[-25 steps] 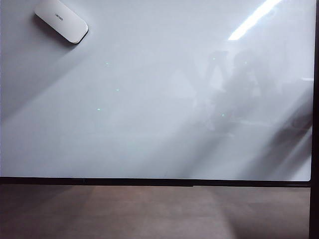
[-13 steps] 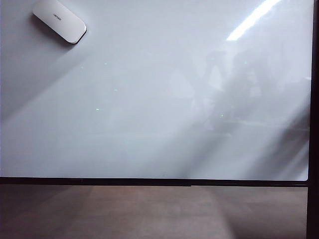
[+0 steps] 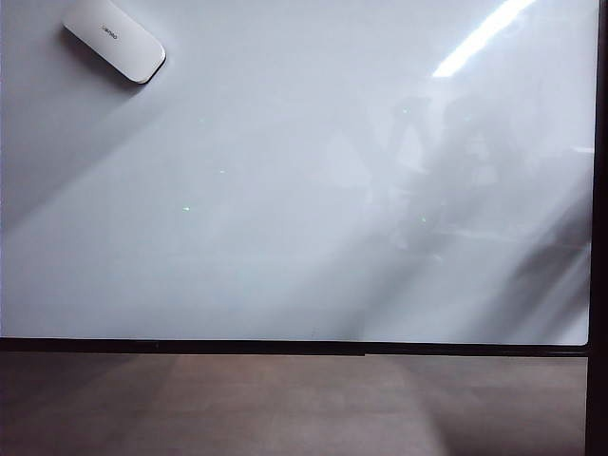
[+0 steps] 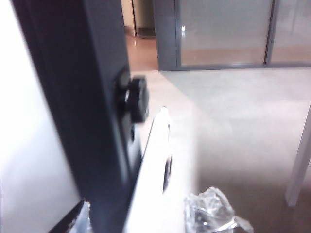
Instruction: Reach to the right to find the marker pen, pick it up, and write the number 3 on the whiteboard.
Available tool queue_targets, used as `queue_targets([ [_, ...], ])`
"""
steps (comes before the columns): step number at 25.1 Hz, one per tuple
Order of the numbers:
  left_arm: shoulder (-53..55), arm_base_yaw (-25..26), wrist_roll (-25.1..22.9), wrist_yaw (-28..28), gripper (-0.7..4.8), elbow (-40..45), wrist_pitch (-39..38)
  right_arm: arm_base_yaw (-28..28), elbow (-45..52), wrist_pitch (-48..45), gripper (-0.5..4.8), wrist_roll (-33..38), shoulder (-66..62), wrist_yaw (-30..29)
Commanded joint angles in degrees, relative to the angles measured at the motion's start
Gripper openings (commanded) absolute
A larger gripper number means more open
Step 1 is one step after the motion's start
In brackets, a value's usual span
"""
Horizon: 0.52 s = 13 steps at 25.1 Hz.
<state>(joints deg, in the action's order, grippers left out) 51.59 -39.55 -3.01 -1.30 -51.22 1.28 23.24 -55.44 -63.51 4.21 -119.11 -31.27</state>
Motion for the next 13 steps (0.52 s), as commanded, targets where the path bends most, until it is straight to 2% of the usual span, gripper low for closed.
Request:
queue_targets([
  [1, 0.0, 0.0, -0.2, 0.1, -0.05, -0.2, 0.5, 0.0, 2.1, -1.3, 2.52, 0.3, 2.1, 0.3],
  [6, 0.1, 0.0, -0.2, 0.0, -0.05, -0.2, 0.5, -0.2, 2.6, -3.5, 2.52, -0.3, 2.4, 4.8],
  [13, 0.1, 0.0, -0.2, 0.2, -0.05, -0.1, 0.5, -1.1, -0.8, -4.0, 2.53, -0.4, -0.5, 4.8],
])
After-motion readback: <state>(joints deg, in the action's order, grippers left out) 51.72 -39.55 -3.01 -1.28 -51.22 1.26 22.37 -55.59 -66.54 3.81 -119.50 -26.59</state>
